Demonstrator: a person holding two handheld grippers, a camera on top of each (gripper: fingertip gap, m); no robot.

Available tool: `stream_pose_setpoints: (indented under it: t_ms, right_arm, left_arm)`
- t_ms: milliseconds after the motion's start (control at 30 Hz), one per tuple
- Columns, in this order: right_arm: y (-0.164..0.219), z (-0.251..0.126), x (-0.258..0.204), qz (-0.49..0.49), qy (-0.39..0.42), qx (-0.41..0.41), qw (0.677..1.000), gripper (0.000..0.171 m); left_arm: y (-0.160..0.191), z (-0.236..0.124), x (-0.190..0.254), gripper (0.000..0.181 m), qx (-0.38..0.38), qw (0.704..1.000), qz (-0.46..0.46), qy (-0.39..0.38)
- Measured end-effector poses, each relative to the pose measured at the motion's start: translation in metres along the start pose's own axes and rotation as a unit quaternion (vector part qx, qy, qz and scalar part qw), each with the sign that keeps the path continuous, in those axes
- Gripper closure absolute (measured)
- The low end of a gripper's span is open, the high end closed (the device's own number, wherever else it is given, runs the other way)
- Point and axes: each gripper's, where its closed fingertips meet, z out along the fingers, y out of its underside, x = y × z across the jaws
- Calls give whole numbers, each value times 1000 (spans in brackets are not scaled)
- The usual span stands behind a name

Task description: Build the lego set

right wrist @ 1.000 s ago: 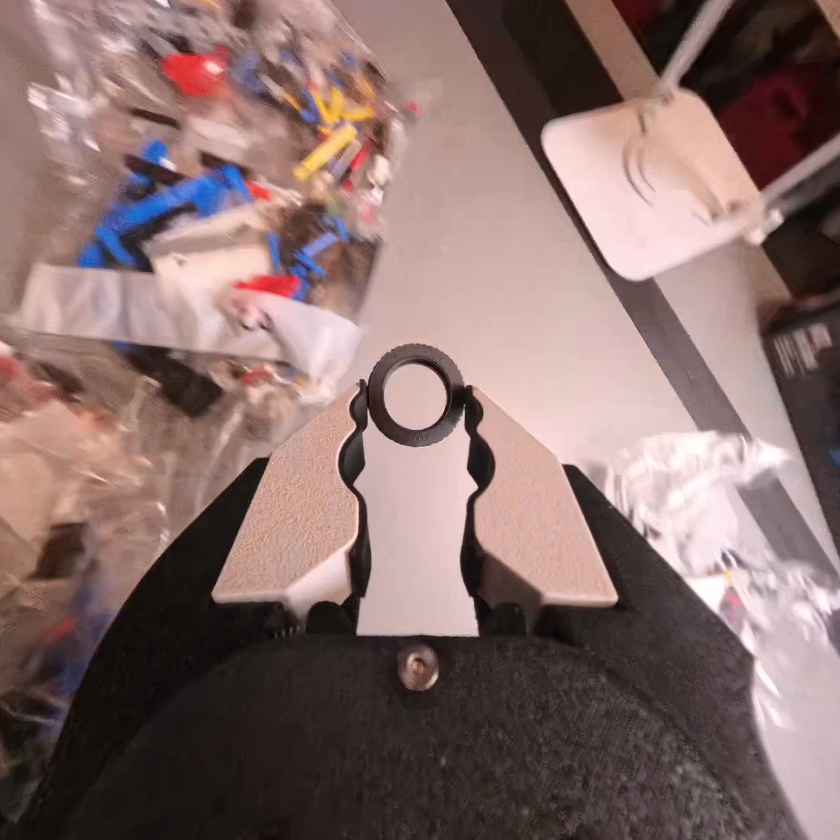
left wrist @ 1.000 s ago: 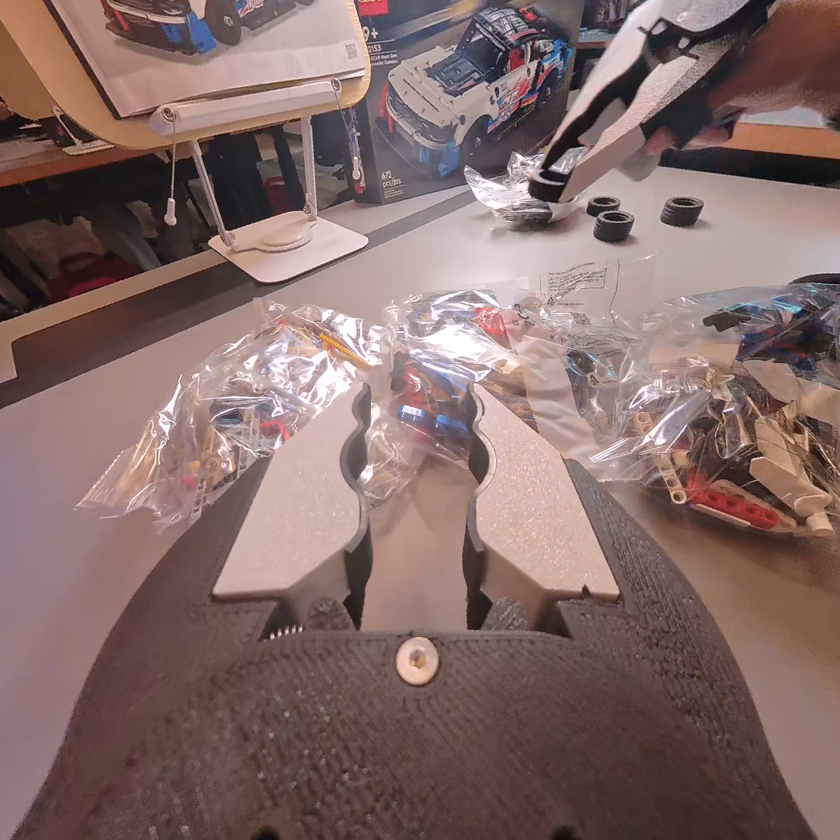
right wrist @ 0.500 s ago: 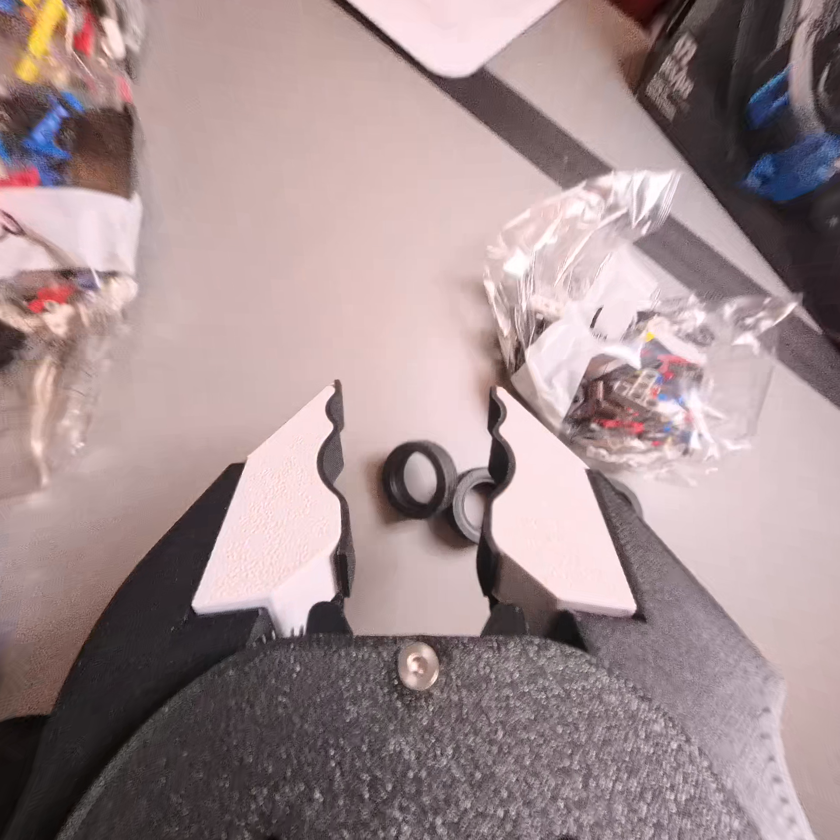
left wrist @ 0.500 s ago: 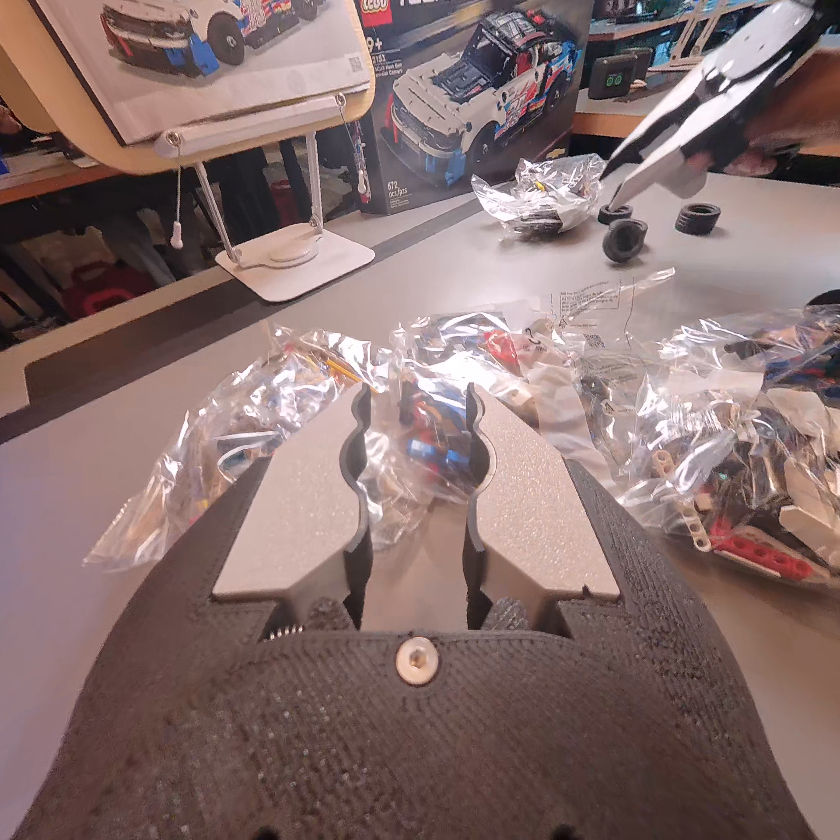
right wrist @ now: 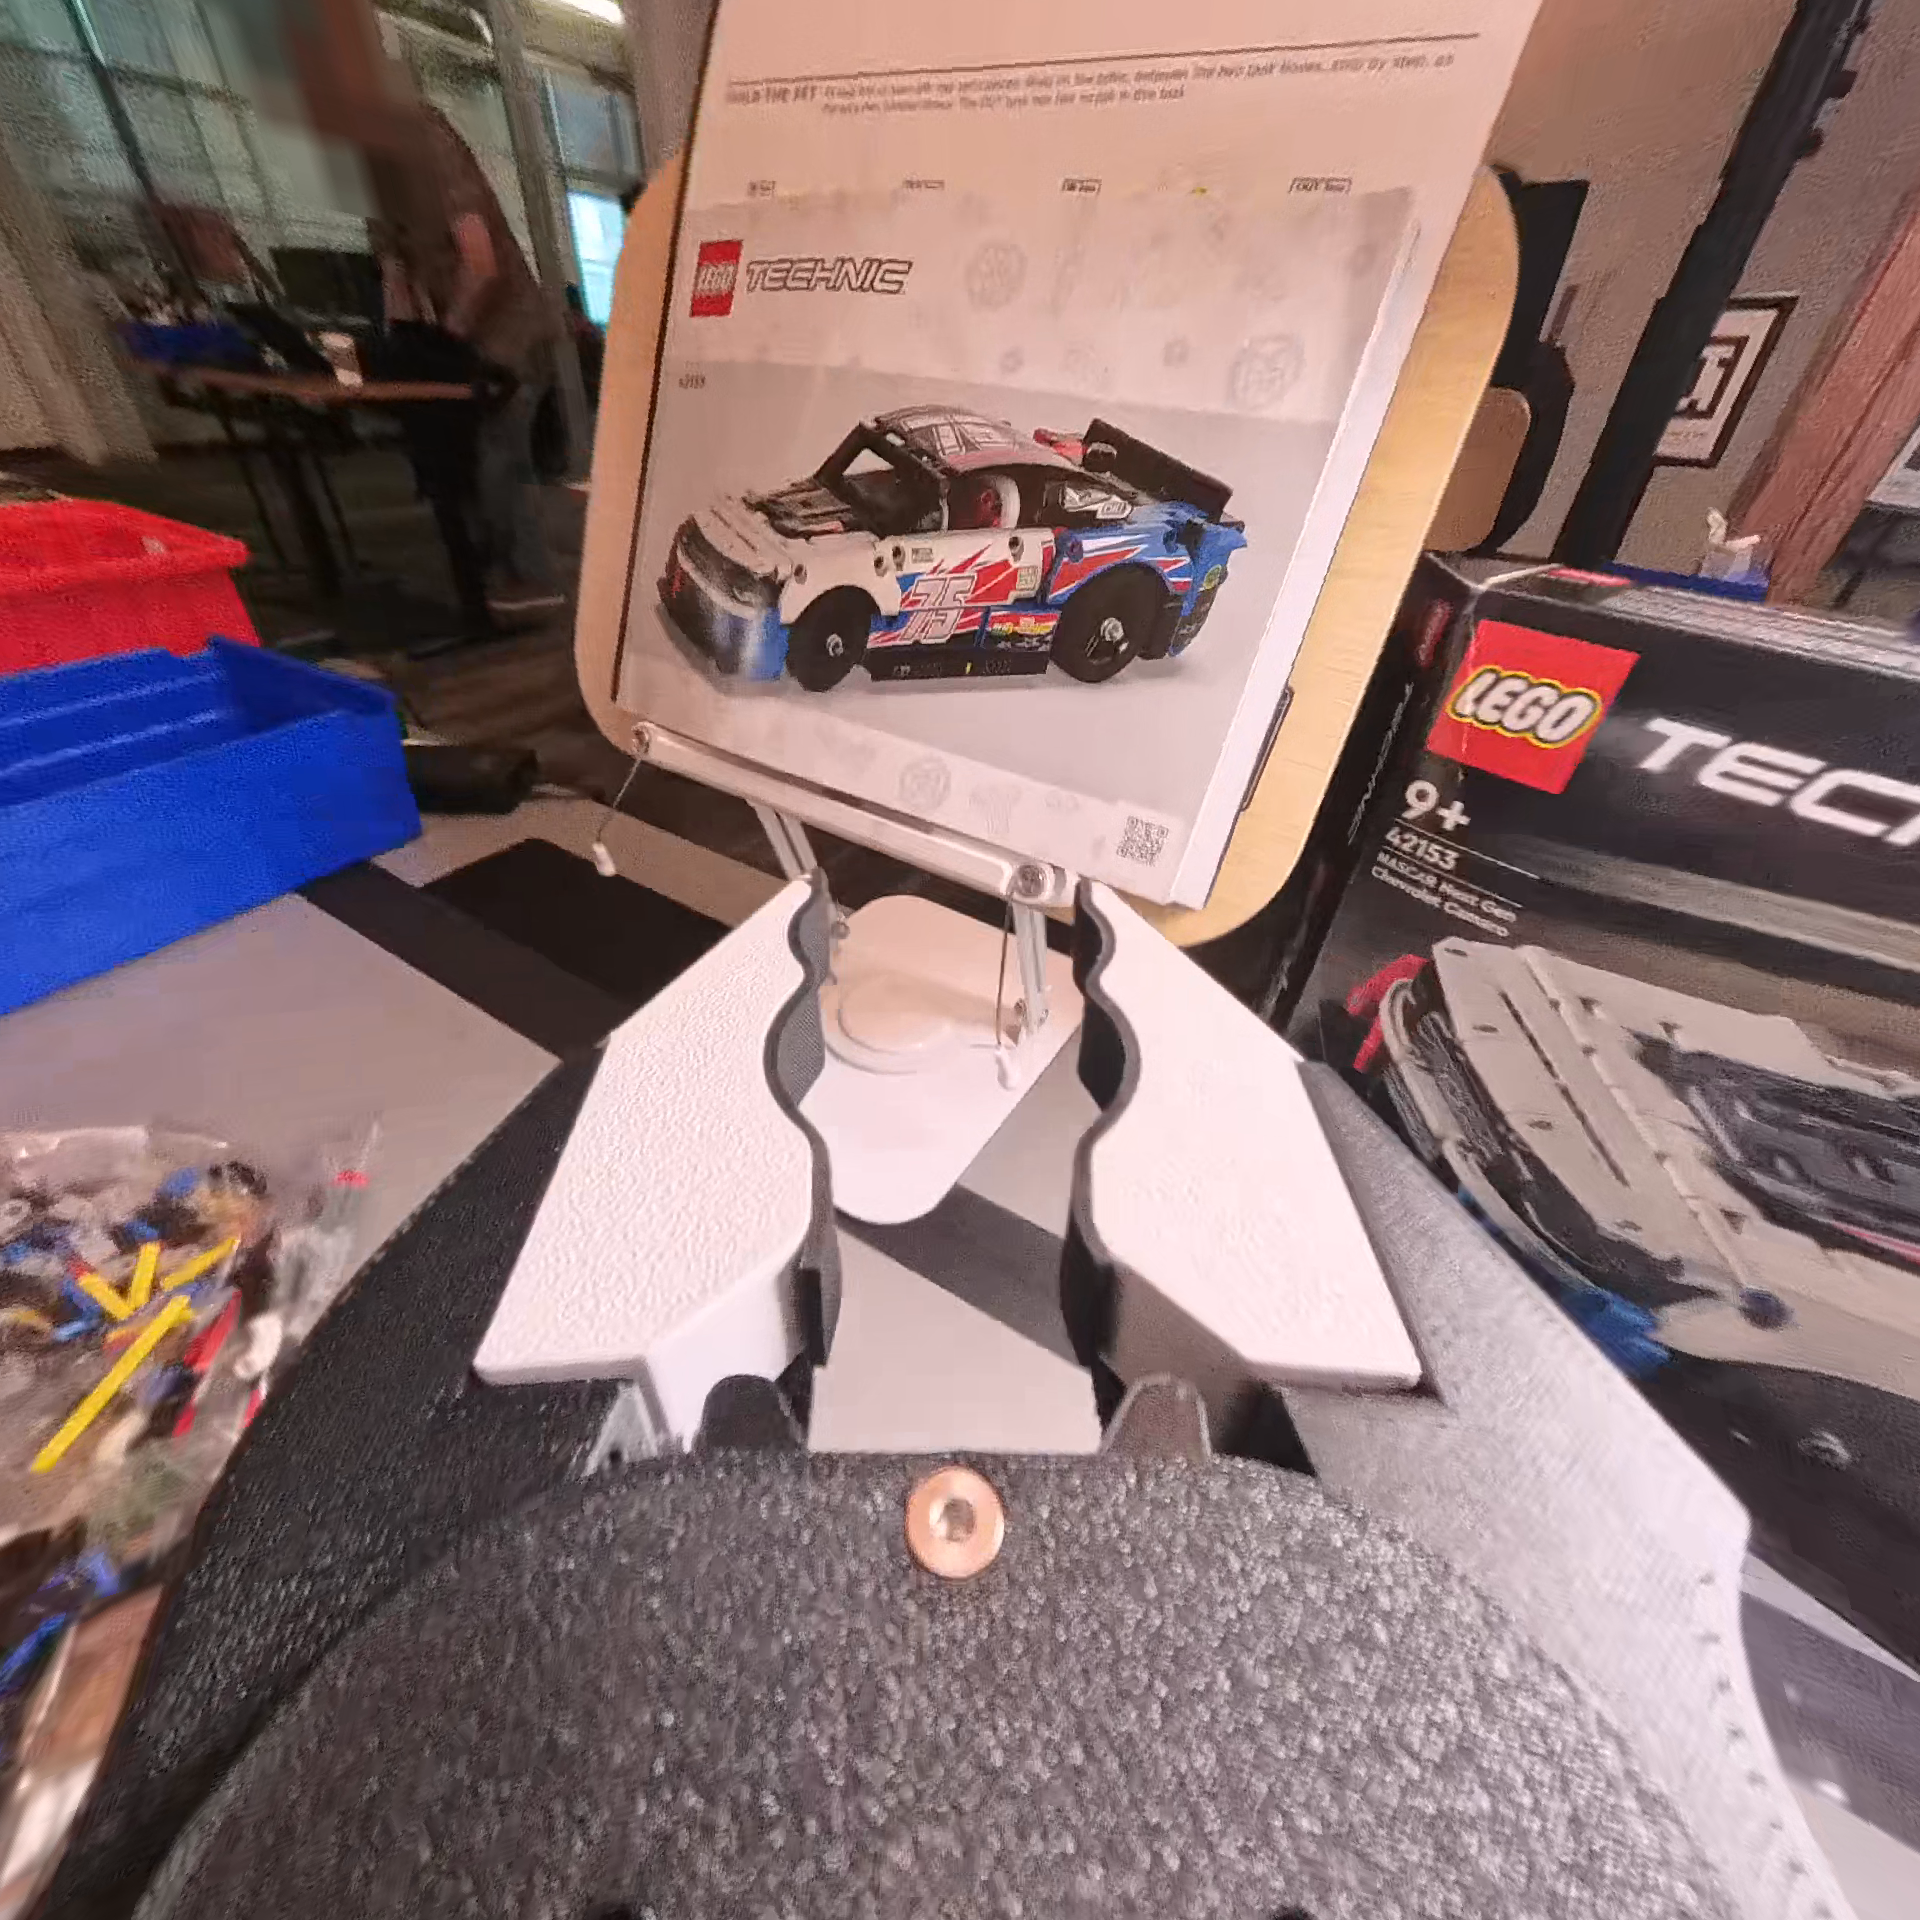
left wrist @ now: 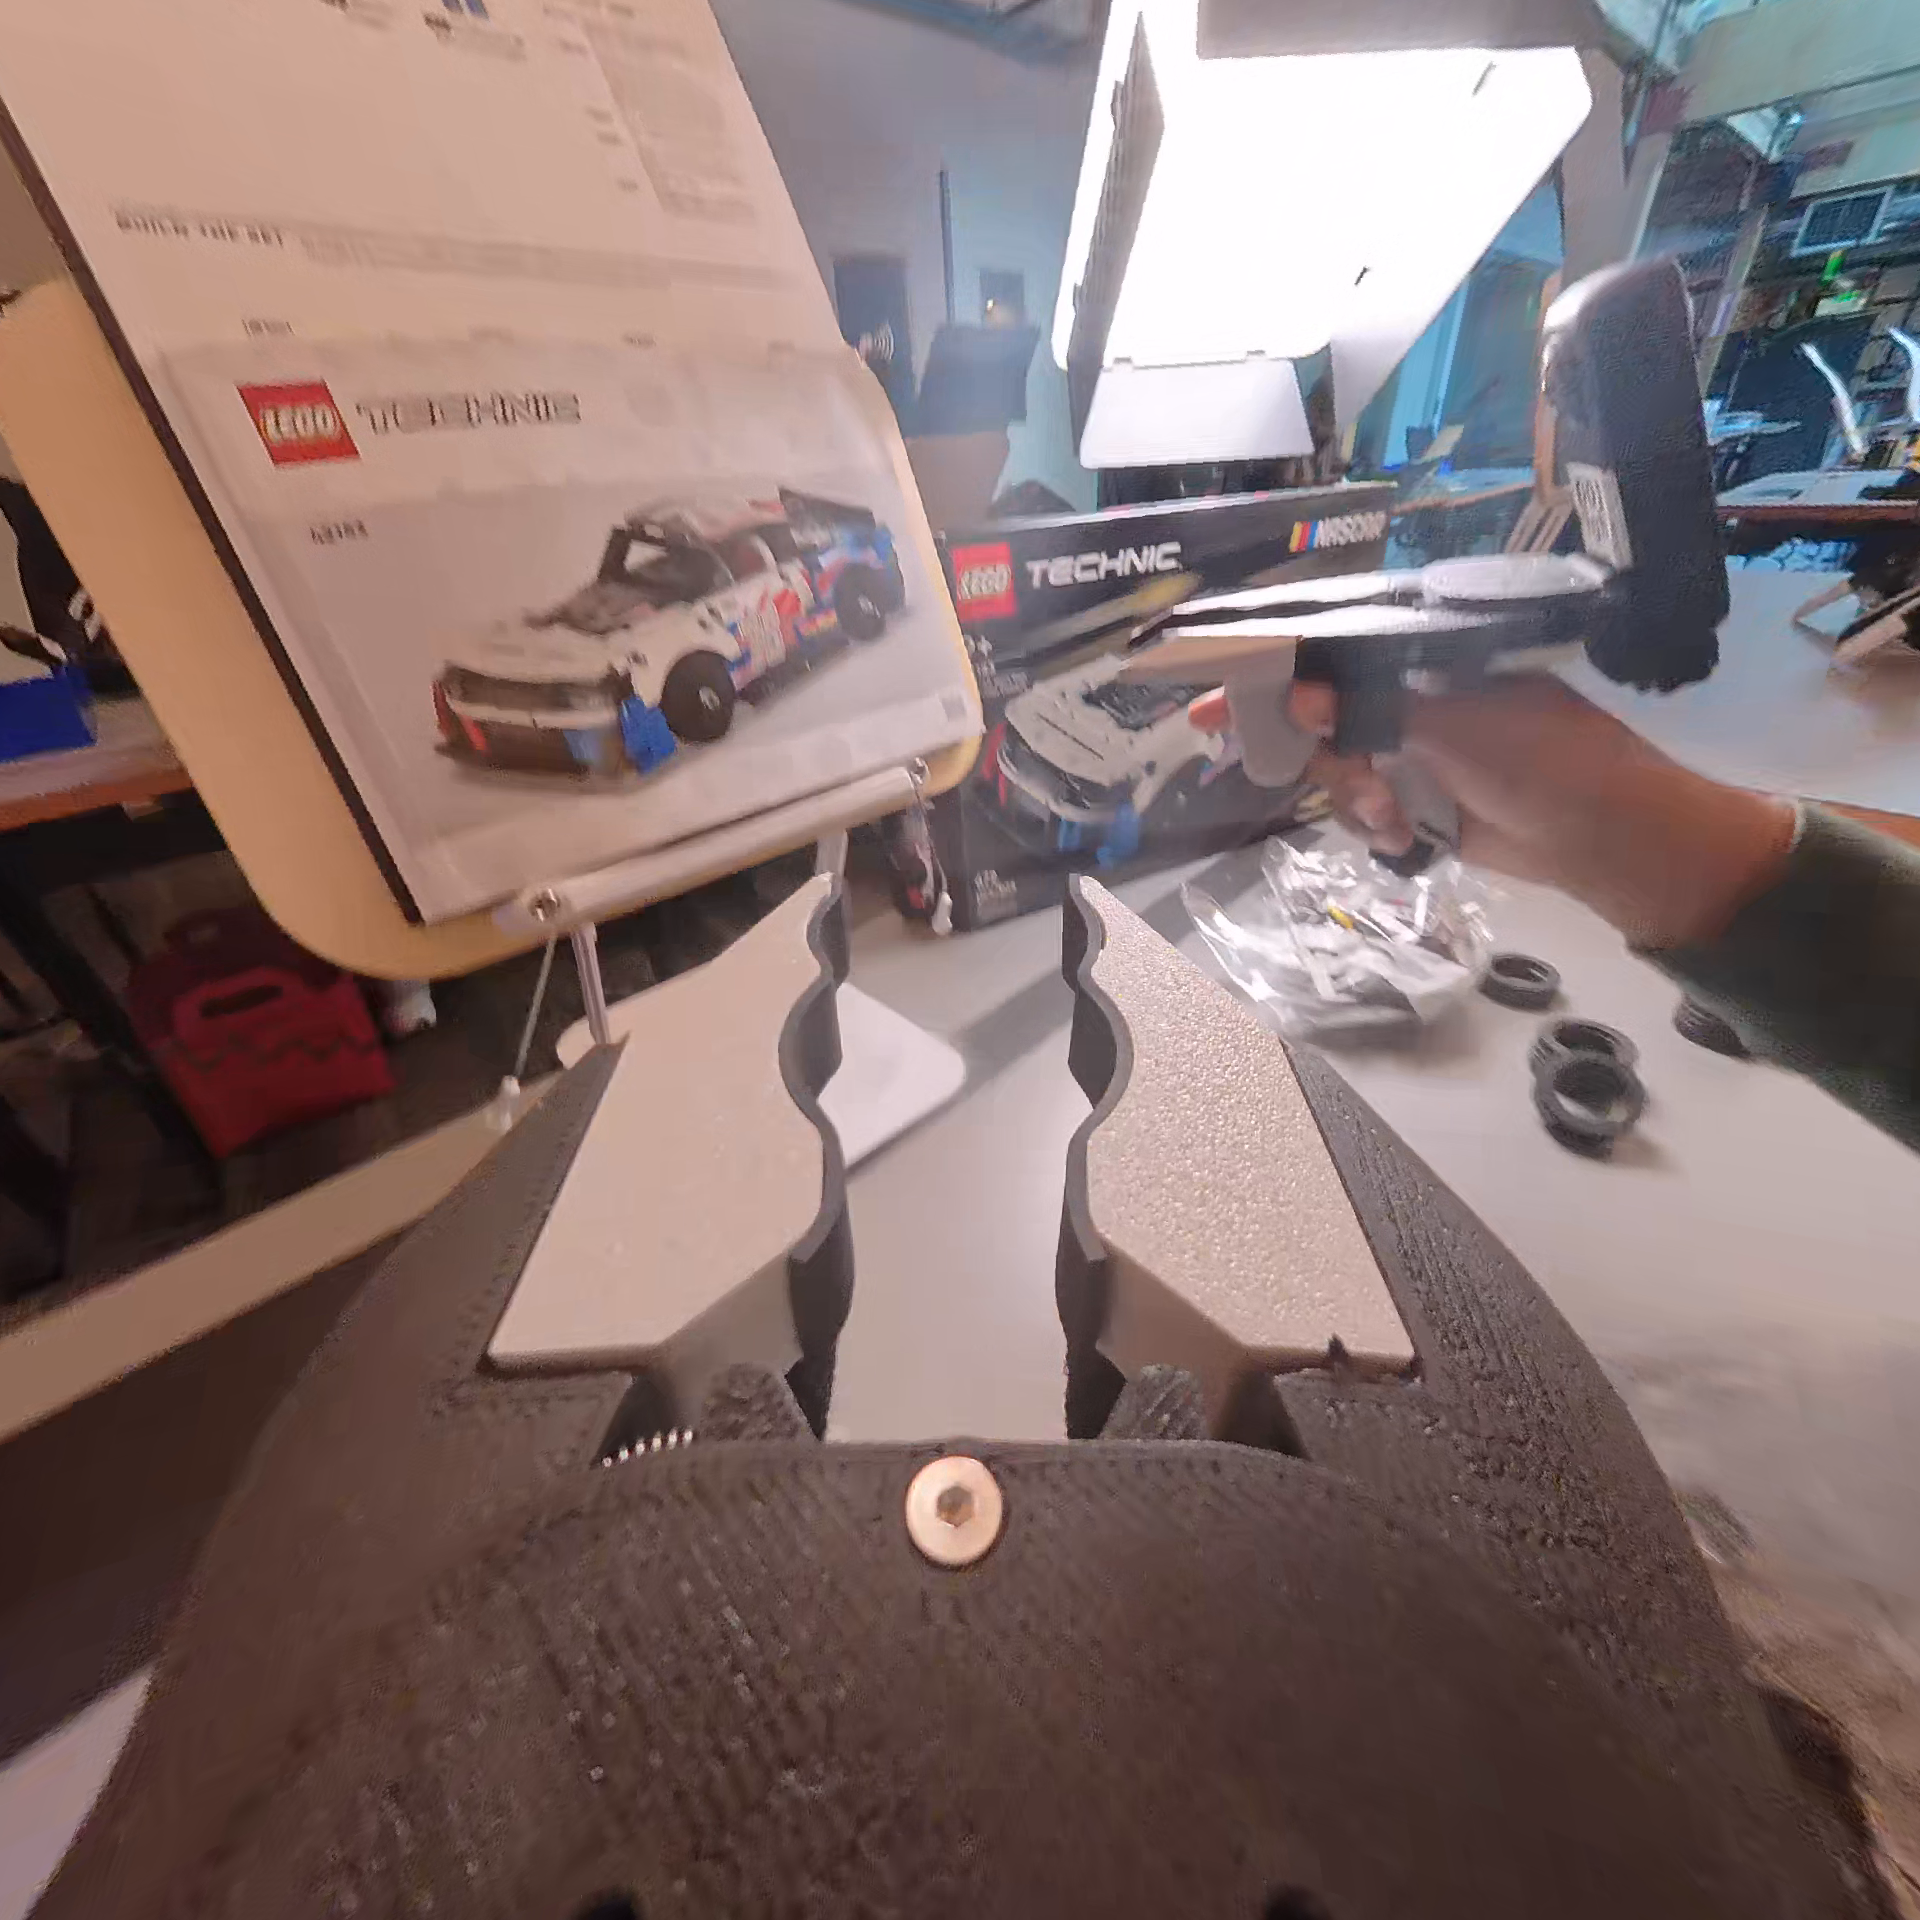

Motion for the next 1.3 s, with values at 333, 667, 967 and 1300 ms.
stream_pose_setpoints:
  t_ms: [333,667,967,1300]
  right_arm:
    - [-20,-24,-43,41,-56,16,997,127]
    - [19,-27,-26,45,-37,14,998,137]
    - [27,15,-2,-4,31,23,999,139]
    - [18,95,46,-47,102,32,993,133]
  left_arm:
    - [-1,11,-31,142,-4,996,77,-42]
    - [-6,16,-32,145,20,995,87,-43]
    - [-6,0,-67,147,32,996,45,-69]
    - [19,6,-79,148,4,997,25,-67]
